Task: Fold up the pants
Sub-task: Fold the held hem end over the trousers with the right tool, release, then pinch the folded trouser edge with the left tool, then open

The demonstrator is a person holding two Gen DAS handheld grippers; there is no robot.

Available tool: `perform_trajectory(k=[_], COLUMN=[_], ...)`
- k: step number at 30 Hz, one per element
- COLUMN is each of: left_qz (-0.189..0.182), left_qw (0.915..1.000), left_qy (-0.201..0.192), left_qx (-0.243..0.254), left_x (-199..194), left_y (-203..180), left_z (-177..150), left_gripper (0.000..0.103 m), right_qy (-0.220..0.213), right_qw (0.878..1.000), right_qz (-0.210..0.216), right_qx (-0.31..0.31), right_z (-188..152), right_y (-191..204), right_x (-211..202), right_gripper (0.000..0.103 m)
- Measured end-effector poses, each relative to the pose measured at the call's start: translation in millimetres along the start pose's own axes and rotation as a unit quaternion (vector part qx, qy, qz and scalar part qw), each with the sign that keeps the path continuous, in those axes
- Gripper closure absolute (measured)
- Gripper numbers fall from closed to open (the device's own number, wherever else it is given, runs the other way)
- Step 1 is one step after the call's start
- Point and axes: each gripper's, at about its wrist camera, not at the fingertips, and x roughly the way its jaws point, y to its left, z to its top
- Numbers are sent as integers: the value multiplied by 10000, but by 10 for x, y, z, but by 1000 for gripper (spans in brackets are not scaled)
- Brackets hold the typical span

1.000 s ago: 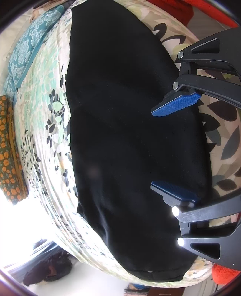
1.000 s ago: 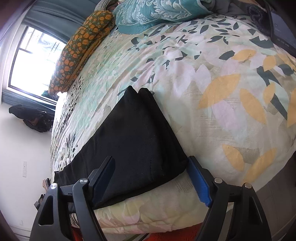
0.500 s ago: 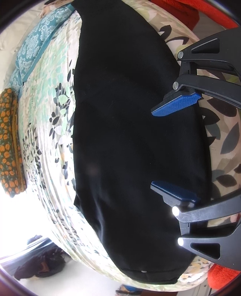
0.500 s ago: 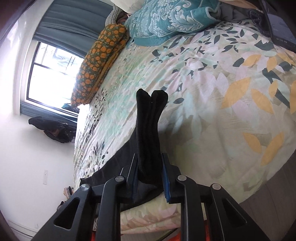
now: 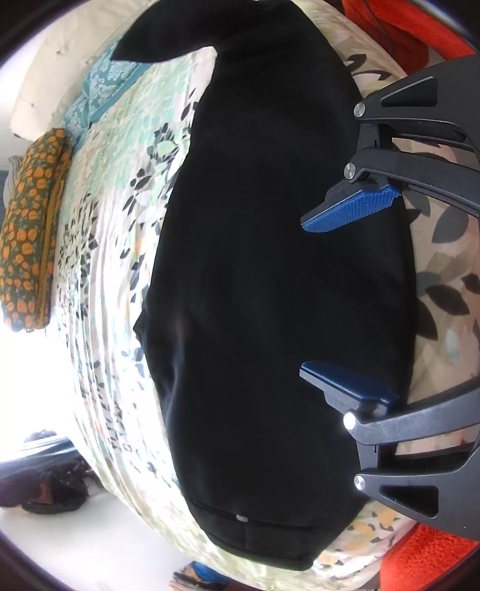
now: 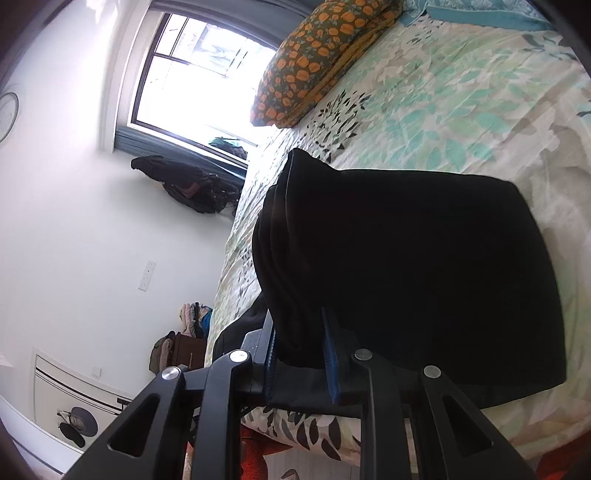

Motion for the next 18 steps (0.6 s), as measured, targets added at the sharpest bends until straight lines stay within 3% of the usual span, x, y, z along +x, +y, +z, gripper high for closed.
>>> perform_trajectory(k=[8,10,12,14,15,18], left_qz=[20,-13,-126,-342,-533,-1243], left_qw=[9980,9975,9972,9968,9963,9914], left_qy=[-59,-39,-96,-186,-238,-384], left_qx=[-634,-703,-731,-692,-634,-156], left_x=[-53,-54,-87,-131,-158,-262], left_y=[523,566,578,549,511,251], left_z=[-46,-56,-54,-33,-20,8], left_gripper=[28,28,28,28,28,28], right_qy=[817,900,1109,1176,1176,1059], right_qw=[9941,9882,9810,9722,9677,9563], right_qz=[-381,-767,-853,-985,-1036,-1161], right_qx=[-604,-977,-1345,-1771,-1974,-2465], right_z=[-810,-966,-1060,-1128,-1158,-1187], right_y=[363,443,539,680,743,814], right_x=[1504,1691,1748,1643,1541,1120], right_gripper=[81,72,41,25,19,19])
